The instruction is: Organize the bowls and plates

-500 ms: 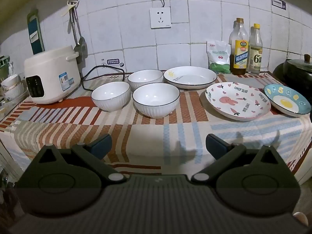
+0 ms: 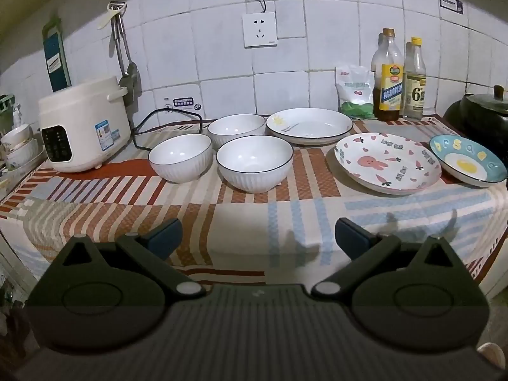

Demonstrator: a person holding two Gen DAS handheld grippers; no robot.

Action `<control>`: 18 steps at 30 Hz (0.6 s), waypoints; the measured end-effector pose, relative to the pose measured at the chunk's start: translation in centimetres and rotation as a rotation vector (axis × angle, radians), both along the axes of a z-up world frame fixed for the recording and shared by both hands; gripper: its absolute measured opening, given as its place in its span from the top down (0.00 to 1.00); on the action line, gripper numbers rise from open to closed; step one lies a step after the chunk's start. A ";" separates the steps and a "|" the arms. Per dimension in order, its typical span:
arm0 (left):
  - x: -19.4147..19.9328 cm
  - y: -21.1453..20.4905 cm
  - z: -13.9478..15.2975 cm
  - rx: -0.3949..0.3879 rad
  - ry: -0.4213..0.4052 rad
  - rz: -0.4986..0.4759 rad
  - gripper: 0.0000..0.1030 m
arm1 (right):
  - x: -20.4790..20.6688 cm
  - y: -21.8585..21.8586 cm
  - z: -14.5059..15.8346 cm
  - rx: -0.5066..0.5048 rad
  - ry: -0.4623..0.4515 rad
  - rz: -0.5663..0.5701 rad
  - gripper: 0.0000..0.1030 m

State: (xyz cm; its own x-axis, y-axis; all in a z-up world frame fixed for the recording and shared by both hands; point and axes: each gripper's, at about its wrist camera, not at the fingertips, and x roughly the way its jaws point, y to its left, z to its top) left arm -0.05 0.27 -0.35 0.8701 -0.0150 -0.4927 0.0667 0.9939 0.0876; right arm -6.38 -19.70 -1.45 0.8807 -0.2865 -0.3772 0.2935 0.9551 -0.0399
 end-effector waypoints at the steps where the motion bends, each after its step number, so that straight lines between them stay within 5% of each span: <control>1: 0.0 0.0 0.1 -0.003 0.002 -0.002 0.00 | 0.0 0.0 0.0 0.001 0.001 0.000 0.00; 18: -0.3 0.7 0.4 -0.043 -0.004 -0.008 0.00 | 0.2 0.2 0.0 0.003 0.002 -0.001 0.00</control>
